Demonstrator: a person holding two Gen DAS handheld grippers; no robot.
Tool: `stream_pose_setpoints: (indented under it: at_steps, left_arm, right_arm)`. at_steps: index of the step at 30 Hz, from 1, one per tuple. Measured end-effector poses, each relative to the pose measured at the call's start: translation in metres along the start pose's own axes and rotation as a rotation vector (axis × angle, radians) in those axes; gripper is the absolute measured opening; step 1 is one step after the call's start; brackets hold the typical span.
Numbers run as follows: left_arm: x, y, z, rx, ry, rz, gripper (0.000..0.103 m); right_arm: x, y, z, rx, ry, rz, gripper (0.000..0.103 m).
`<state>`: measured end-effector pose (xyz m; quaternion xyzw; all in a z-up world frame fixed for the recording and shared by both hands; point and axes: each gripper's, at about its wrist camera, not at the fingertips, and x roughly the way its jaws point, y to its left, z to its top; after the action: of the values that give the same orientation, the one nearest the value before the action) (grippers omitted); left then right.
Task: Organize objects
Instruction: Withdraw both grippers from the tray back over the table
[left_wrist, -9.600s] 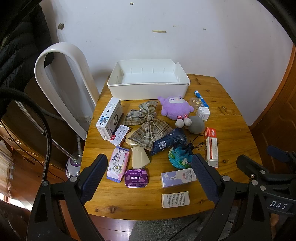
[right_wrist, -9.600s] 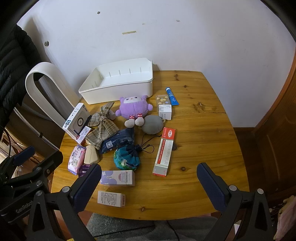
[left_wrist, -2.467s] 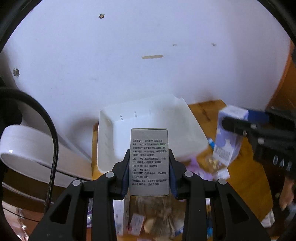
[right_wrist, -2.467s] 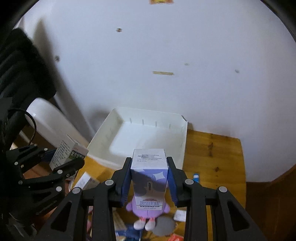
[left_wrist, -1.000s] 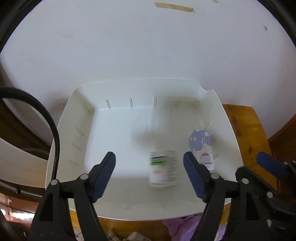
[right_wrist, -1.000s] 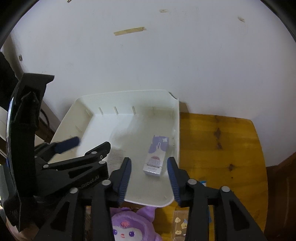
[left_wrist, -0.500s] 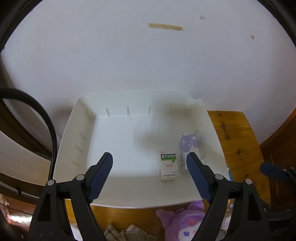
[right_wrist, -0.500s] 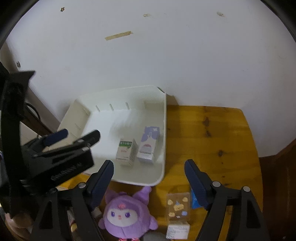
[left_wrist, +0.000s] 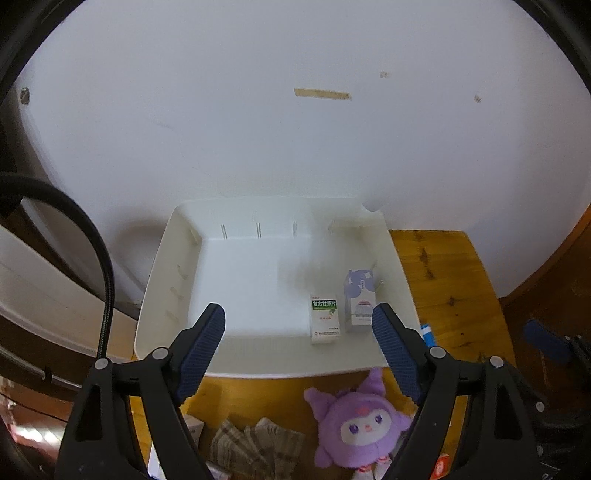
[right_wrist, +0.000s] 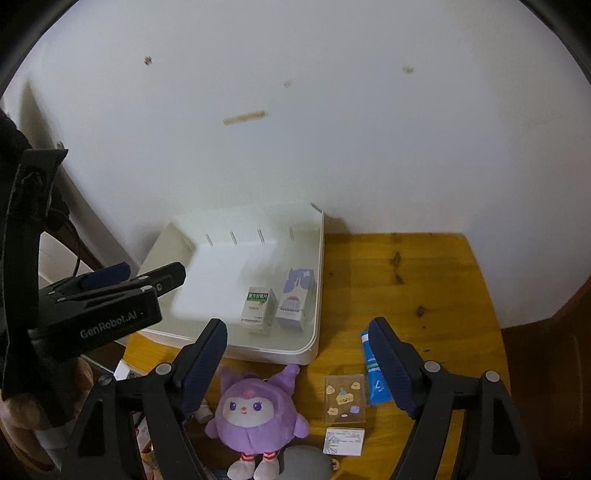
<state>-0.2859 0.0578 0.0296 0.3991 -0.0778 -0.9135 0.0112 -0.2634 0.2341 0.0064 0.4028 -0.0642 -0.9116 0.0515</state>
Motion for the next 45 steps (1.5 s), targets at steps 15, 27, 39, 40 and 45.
stream_pose_setpoints:
  at_steps: [15, 27, 39, 40, 45]
  left_arm:
    - [-0.086, -0.007, -0.015, 0.030, -0.048, -0.044, 0.084]
    - [-0.152, 0.002, -0.064, 0.142, -0.111, -0.111, 0.085]
    - [-0.173, 0.069, -0.121, 0.078, -0.039, -0.148, 0.085]
    - [-0.174, 0.073, -0.129, 0.075, -0.041, -0.143, 0.085]
    - [-0.171, 0.088, -0.165, 0.056, -0.027, -0.099, 0.085]
  right_arm:
    - [-0.090, 0.027, -0.034, -0.172, -0.051, -0.049, 0.080]
    - [-0.148, 0.038, -0.072, -0.243, -0.153, -0.106, 0.080]
    - [-0.156, 0.047, -0.118, -0.228, -0.124, -0.069, 0.080]
    - [-0.155, 0.049, -0.123, -0.230, -0.113, -0.061, 0.080]
    - [-0.141, 0.061, -0.149, -0.242, -0.050, -0.017, 0.080]
